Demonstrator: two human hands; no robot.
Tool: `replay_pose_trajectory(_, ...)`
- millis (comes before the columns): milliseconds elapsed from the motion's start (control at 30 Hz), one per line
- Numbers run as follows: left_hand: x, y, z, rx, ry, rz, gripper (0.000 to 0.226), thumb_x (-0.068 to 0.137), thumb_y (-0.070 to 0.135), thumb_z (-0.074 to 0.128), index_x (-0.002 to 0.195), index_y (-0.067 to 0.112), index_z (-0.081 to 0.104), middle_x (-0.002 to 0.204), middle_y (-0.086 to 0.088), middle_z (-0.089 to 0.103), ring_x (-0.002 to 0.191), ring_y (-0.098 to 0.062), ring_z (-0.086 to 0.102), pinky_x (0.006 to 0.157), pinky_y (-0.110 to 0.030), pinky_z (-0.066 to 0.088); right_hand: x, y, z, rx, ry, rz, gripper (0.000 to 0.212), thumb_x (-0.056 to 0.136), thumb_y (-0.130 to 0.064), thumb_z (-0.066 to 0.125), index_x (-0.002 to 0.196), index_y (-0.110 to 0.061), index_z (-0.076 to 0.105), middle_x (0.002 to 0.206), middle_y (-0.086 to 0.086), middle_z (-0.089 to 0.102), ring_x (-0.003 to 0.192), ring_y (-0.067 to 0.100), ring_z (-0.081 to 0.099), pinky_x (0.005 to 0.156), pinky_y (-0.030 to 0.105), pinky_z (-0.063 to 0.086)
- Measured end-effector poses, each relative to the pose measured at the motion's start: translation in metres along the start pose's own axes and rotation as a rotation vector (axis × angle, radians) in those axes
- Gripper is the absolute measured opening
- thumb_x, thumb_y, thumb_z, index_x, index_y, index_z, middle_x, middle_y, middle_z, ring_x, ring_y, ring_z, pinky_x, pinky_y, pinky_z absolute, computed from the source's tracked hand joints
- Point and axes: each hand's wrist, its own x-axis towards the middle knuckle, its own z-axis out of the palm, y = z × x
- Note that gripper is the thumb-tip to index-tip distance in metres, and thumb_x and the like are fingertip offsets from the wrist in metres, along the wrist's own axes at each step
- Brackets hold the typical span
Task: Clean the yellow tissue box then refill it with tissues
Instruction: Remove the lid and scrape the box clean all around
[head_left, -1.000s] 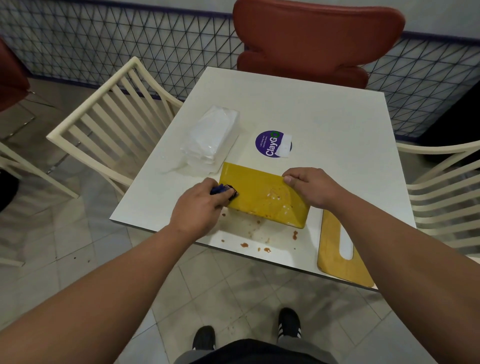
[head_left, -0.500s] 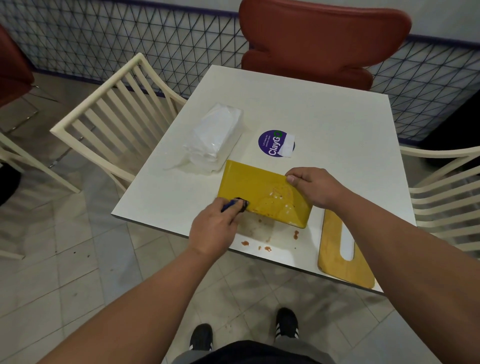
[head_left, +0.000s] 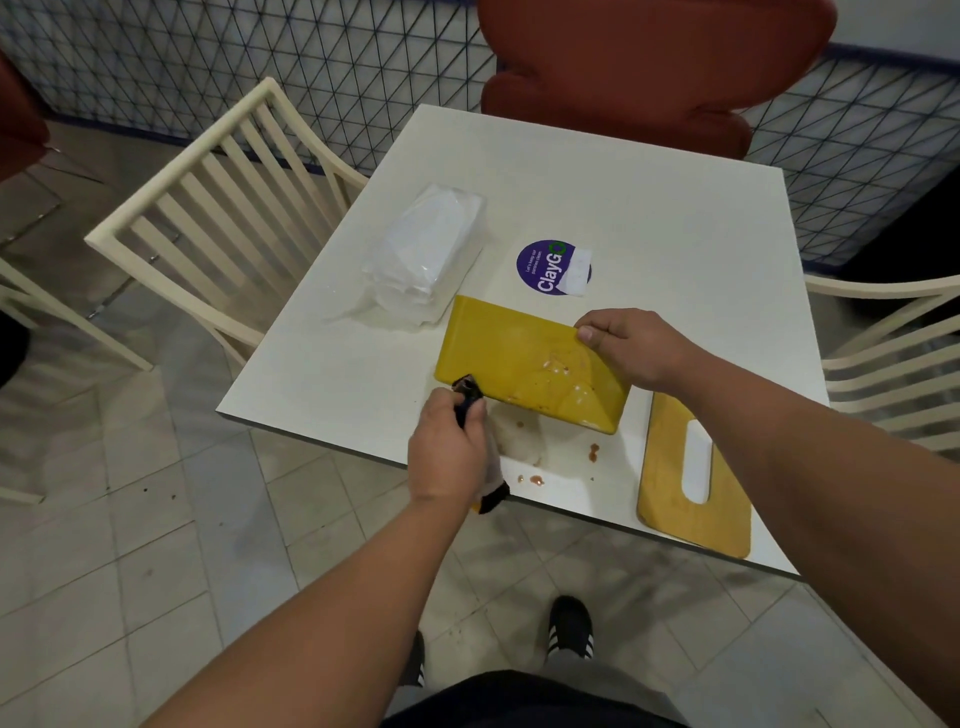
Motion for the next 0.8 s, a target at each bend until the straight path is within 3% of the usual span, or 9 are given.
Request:
replay_pose_trajectory(233, -0.024, 0.024, 0.025, -0.113, -0.141, 0.007, 0.015, 0.096, 0.033, 0.053, 0.092, 0.019, 0.05, 0.085, 0.002, 0.06, 0.08, -0.02, 0.056, 0.067, -0.031, 0.045, 0.0, 0.001, -0.001, -0.003, 0.022, -0.013, 0.029, 0.102, -0.03, 0.041, 0.118, -0.019, 0.063, 0.106, -0.008, 0.057, 0.101, 0.014, 0.049, 0.084, 0.026, 0.035)
replay_pose_trajectory(400, -0.016, 0.021, 0.02, -0.194, -0.029, -0.093, 0.012, 0.095, 0.029, 0.054, 0.089, 0.019, 0.049, 0.084, 0.002, 0.06, 0.082, -0.021, 0.059, 0.067, -0.029, 0.045, 0.001, 0.002, -0.001, -0.002, 0.02, -0.014, 0.03, 0.102, -0.031, 0.04, 0.117, -0.019, 0.063, 0.107, -0.007, 0.057, 0.099, 0.013, 0.049, 0.083, 0.026, 0.034)
replay_pose_trajectory(633, -0.048, 0.046, 0.049, -0.095, -0.305, 0.054, 0.017, 0.095, 0.033, 0.053, 0.098, 0.017, 0.056, 0.092, 0.001, 0.063, 0.081, -0.015, 0.054, 0.069, -0.029, 0.044, 0.0, 0.003, 0.001, -0.016, 0.039, -0.042, 0.029, 0.102, -0.03, 0.042, 0.114, -0.017, 0.064, 0.103, -0.008, 0.058, 0.099, 0.012, 0.049, 0.079, 0.022, 0.031)
replay_pose_trajectory(800, -0.039, 0.037, 0.042, -0.187, -0.142, -0.011, 0.016, 0.092, 0.032, 0.058, 0.092, 0.017, 0.057, 0.088, 0.002, 0.063, 0.081, -0.016, 0.057, 0.069, -0.03, 0.047, -0.001, 0.003, 0.0, -0.003, 0.037, -0.035, 0.029, 0.102, -0.03, 0.042, 0.114, -0.017, 0.064, 0.104, -0.005, 0.06, 0.099, 0.014, 0.051, 0.082, 0.026, 0.037)
